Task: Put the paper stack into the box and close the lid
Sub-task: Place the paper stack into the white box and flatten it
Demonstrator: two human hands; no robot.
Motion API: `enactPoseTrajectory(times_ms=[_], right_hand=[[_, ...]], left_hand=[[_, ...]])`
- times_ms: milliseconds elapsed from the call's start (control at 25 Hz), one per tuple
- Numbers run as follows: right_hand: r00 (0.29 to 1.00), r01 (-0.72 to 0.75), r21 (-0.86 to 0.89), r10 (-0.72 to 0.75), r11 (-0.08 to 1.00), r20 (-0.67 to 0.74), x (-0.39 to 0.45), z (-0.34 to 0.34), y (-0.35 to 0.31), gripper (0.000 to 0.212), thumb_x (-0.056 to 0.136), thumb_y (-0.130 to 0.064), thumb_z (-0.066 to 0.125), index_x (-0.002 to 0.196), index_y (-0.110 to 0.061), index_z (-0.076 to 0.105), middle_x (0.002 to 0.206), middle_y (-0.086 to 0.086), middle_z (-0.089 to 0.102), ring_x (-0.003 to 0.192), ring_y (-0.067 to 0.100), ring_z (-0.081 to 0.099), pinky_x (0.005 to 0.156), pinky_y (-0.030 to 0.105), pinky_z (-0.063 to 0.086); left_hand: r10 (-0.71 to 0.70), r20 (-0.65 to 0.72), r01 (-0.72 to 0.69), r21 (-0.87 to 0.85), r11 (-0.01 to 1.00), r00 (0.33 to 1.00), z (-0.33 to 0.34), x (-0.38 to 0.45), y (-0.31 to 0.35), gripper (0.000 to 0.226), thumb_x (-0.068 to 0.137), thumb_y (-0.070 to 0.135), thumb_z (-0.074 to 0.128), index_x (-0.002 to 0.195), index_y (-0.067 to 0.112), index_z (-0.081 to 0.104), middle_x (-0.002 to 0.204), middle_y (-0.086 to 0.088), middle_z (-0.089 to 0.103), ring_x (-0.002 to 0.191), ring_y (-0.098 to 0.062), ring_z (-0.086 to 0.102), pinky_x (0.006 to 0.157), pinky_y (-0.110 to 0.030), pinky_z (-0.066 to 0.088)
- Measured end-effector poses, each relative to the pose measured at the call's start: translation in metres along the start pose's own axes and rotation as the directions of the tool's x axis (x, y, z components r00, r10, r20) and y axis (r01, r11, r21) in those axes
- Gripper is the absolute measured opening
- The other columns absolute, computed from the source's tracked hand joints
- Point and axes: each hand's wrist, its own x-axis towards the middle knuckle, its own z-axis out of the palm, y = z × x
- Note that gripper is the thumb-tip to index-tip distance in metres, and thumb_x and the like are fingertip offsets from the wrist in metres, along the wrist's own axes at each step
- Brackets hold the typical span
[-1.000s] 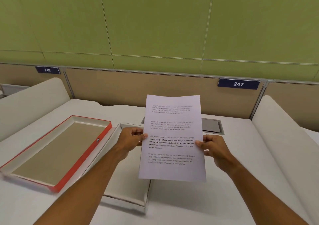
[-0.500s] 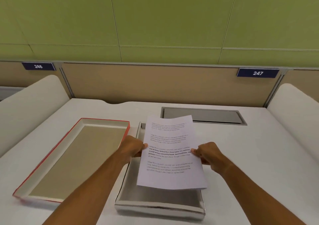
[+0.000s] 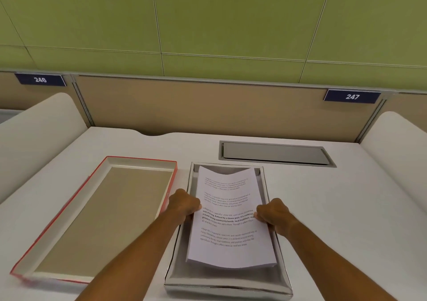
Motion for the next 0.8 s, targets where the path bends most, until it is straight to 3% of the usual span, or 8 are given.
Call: enactPoseTrajectory(times_ms=[160, 360, 440, 560, 680, 800], right_hand=[[0.997, 0.028, -0.159, -0.038, 0.987, -0.06, -0.005, 0.008, -0.002, 0.015, 0.084, -0.016, 0.065, 0.094, -0.008, 0.056, 0.098, 0.01, 0.07, 0.087, 0.031, 0.07, 0.079, 0.041, 0.062], [0.994, 0.083, -0.329, -0.1, 0.94, -0.034, -0.004, 0.013, -0.002, 0.018, 0.087, -0.015, 0.064, 0.096, -0.011, 0.048, 0.095, 0.005, 0.059, 0.083, 0.026, 0.061, 0.08, 0.036, 0.06], [0.994, 0.092, -0.371, -0.107, 0.924, -0.021, -0.004, 0.013, 0.0, 0.02, 0.087, -0.016, 0.064, 0.098, -0.011, 0.048, 0.1, 0.008, 0.062, 0.083, 0.025, 0.06, 0.082, 0.037, 0.06], [0.994, 0.092, -0.407, -0.106, 0.909, -0.011, -0.004, 0.015, 0.003, 0.021, 0.087, -0.015, 0.064, 0.099, -0.01, 0.048, 0.112, 0.014, 0.066, 0.085, 0.026, 0.06, 0.085, 0.04, 0.059], [0.995, 0.09, -0.442, -0.096, 0.893, 0.008, -0.007, 0.014, 0.0, 0.02, 0.089, -0.015, 0.063, 0.099, -0.011, 0.047, 0.113, 0.013, 0.065, 0.085, 0.025, 0.059, 0.084, 0.038, 0.06], [0.996, 0.088, -0.467, -0.087, 0.88, 0.024, -0.009, 0.014, -0.001, 0.018, 0.09, -0.014, 0.061, 0.099, -0.011, 0.046, 0.104, 0.009, 0.062, 0.086, 0.025, 0.059, 0.082, 0.035, 0.059]], left_hand=[[0.056, -0.041, -0.047, 0.19, 0.981, 0.998, 0.007, -0.001, 0.002, 0.019, 0.083, 0.013, 0.071, 0.082, 0.009, 0.052, 0.097, -0.01, 0.067, 0.074, -0.021, 0.065, 0.058, -0.025, 0.053], [0.133, -0.001, -0.121, 0.412, 0.903, 0.991, 0.013, 0.0, 0.003, 0.017, 0.088, 0.017, 0.067, 0.094, 0.008, 0.054, 0.109, -0.011, 0.069, 0.084, -0.022, 0.066, 0.073, -0.027, 0.055], [0.097, 0.07, -0.117, 0.386, 0.915, 0.993, 0.015, 0.0, 0.003, 0.021, 0.092, 0.021, 0.06, 0.105, 0.006, 0.055, 0.115, -0.012, 0.067, 0.089, -0.023, 0.064, 0.078, -0.03, 0.056], [-0.019, 0.159, -0.016, 0.218, 0.976, 0.987, 0.016, -0.003, 0.003, 0.049, 0.097, 0.038, 0.045, 0.133, 0.005, 0.048, 0.126, -0.013, 0.062, 0.104, -0.026, 0.061, 0.078, -0.034, 0.049], [-0.085, 0.201, 0.063, 0.112, 0.992, 0.976, 0.017, -0.006, 0.005, 0.063, 0.096, 0.052, 0.037, 0.141, 0.007, 0.041, 0.137, -0.013, 0.056, 0.114, -0.029, 0.056, 0.085, -0.039, 0.043], [-0.104, 0.238, 0.093, 0.056, 0.994, 0.966, 0.015, -0.004, 0.005, 0.073, 0.09, 0.065, 0.034, 0.14, 0.013, 0.045, 0.133, -0.011, 0.06, 0.115, -0.031, 0.057, 0.088, -0.042, 0.043]])
